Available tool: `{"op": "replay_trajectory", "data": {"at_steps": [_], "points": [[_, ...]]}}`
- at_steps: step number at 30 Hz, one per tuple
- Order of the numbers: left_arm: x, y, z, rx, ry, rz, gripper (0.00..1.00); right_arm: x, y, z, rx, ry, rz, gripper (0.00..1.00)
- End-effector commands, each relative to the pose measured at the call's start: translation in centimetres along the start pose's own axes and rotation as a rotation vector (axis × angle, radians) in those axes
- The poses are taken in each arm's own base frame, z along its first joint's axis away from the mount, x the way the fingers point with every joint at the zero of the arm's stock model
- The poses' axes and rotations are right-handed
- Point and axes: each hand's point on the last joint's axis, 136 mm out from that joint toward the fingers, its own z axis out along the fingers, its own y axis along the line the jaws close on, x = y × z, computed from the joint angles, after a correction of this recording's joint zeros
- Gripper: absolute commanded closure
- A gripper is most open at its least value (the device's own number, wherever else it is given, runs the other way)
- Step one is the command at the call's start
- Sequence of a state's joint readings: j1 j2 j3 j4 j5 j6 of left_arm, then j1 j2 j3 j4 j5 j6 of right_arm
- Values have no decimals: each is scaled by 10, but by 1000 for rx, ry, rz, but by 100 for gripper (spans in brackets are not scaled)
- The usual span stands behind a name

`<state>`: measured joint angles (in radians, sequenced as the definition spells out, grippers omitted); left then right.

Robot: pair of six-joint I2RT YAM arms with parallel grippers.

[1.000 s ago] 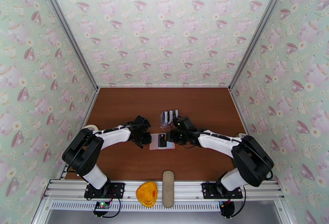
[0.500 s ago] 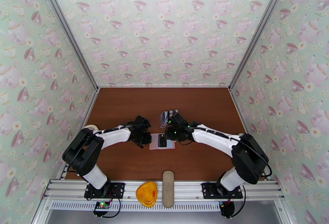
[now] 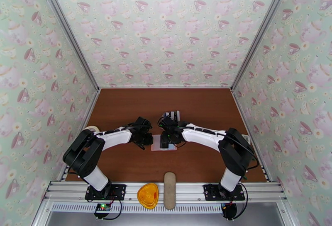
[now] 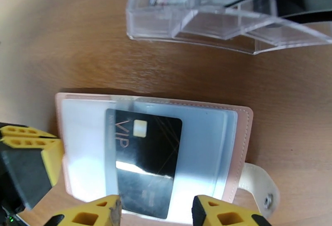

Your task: Put the credit cards into the card holder

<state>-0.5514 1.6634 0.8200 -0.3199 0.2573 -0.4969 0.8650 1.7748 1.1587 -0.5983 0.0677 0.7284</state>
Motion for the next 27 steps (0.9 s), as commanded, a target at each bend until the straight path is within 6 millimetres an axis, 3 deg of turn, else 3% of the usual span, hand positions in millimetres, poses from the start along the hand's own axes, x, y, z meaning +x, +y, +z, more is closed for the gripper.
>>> {"op": "replay_trajectory", "data": {"at_steps": [1, 27], "points": [[32, 27, 22, -71, 100, -40, 84, -2, 4, 3, 11, 4, -13, 50], [36, 28, 25, -54, 114, -45, 88, 2, 6, 19, 24, 45, -12, 52]]}}
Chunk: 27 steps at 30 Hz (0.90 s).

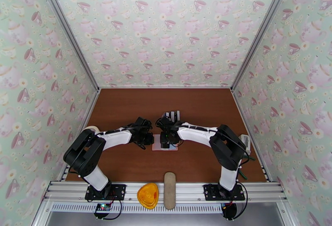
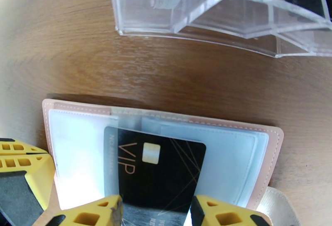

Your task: Put the credit cards into the card holder

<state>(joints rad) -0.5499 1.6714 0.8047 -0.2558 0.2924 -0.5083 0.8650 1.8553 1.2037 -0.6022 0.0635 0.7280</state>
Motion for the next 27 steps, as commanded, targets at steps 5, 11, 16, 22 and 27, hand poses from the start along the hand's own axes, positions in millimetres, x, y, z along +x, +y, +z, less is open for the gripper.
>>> {"op": "replay_trajectory", "data": {"at_steps": [5, 11, 16, 22, 27], "points": [[39, 36, 18, -104, 124, -45, 88, 4, 2, 1, 5, 14, -4, 52], [39, 36, 19, -102, 124, -47, 88, 5, 1, 3, 10, 23, -4, 52], [39, 35, 18, -100, 123, -46, 88, 7, 2, 5, 4, 31, 1, 53], [39, 36, 18, -99, 123, -46, 88, 10, 1, 8, 7, 40, 4, 53], [39, 35, 19, -97, 125, -45, 88, 9, 4, 8, -5, 41, 5, 53]]}}
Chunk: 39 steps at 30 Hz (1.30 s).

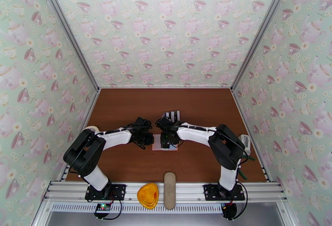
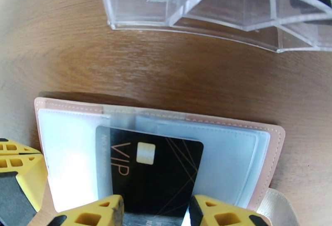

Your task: Put the credit cards into the card holder

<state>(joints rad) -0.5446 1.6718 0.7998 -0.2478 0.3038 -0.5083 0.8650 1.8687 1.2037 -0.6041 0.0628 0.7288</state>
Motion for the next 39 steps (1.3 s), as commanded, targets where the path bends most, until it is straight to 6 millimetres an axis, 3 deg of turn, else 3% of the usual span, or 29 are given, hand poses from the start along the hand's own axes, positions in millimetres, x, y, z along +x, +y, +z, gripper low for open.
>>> {"op": "replay_trajectory", "data": {"at_steps": [1, 11, 30, 39], "points": [[38, 35, 18, -107, 121, -41, 88, 7, 6, 4, -16, 31, 5, 53], [38, 35, 18, -107, 121, -44, 88, 3, 23, 0, -57, 21, -15, 53], [38, 36, 18, -110, 119, -43, 88, -5, 19, -12, 36, -5, -72, 54], [38, 37, 19, -107, 120, -45, 88, -1, 29, -4, 2, 23, -78, 54]]}}
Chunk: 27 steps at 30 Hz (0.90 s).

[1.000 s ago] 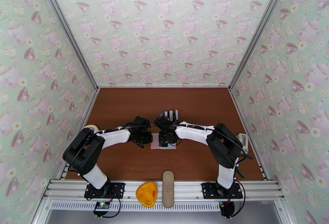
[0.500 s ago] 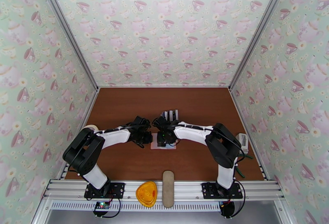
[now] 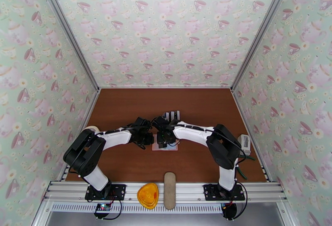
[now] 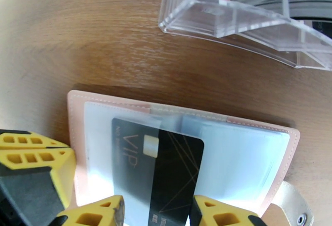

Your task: Put the credit cards into the card holder

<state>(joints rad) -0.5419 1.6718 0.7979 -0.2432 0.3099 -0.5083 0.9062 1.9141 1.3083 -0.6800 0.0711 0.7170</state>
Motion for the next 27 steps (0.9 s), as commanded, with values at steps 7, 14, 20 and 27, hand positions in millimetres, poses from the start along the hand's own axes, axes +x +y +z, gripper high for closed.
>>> {"op": "replay_trajectory", "data": {"at_steps": [7, 14, 20, 27], "points": [[38, 37, 19, -112, 120, -44, 88, 0, 12, 2, -14, 12, -33, 54], [37, 36, 18, -108, 116, -43, 92, 1, 21, 3, -27, 17, -48, 54], [37, 36, 17, -106, 114, -45, 92, 4, 27, 7, -33, 29, -53, 54], [37, 37, 18, -106, 116, -50, 92, 5, 37, 8, -69, 31, -50, 54]]}}
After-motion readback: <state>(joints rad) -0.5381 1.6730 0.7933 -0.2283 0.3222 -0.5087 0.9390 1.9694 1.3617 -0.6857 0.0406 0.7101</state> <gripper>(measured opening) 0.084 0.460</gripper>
